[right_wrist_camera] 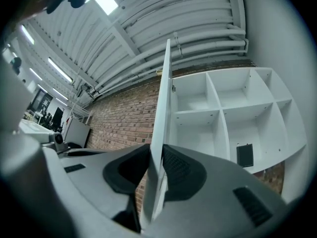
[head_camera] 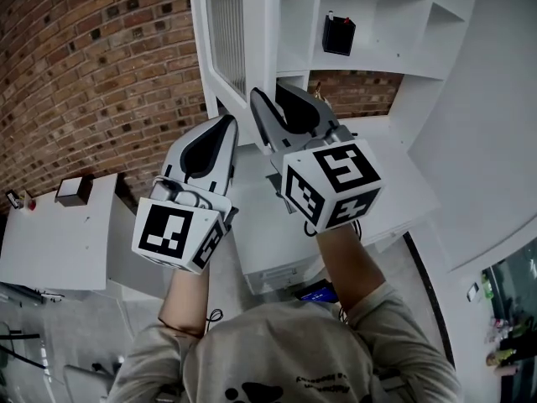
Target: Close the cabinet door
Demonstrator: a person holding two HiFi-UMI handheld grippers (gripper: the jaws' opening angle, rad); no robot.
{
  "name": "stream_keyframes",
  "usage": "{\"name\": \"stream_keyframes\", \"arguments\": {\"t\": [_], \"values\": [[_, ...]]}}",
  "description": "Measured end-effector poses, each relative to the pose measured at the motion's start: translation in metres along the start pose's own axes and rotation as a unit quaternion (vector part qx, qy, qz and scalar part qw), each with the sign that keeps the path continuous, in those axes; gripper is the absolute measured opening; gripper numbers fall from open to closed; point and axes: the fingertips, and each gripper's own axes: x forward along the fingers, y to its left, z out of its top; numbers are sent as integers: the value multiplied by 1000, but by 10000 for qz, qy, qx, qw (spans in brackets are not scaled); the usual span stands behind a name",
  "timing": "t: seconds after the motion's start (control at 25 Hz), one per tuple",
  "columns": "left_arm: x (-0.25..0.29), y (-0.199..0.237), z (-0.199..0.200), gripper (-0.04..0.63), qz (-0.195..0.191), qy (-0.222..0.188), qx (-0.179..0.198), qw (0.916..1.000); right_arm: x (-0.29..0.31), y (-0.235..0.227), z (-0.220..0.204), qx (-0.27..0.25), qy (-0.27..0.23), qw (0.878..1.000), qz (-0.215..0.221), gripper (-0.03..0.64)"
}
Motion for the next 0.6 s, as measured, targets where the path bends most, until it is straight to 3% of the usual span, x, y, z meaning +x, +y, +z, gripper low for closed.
{"name": "stream_keyframes", "arguments": {"t": [0.28,0.6], "values": [[53,-17,-11,7,-55,-5,-7,10000,-6,-43,-4,348,-4,9985,426,91],[94,-28,-32,6,-75,132,1,9999,-3,-95,-11,411,-117,9974,587,89]]}}
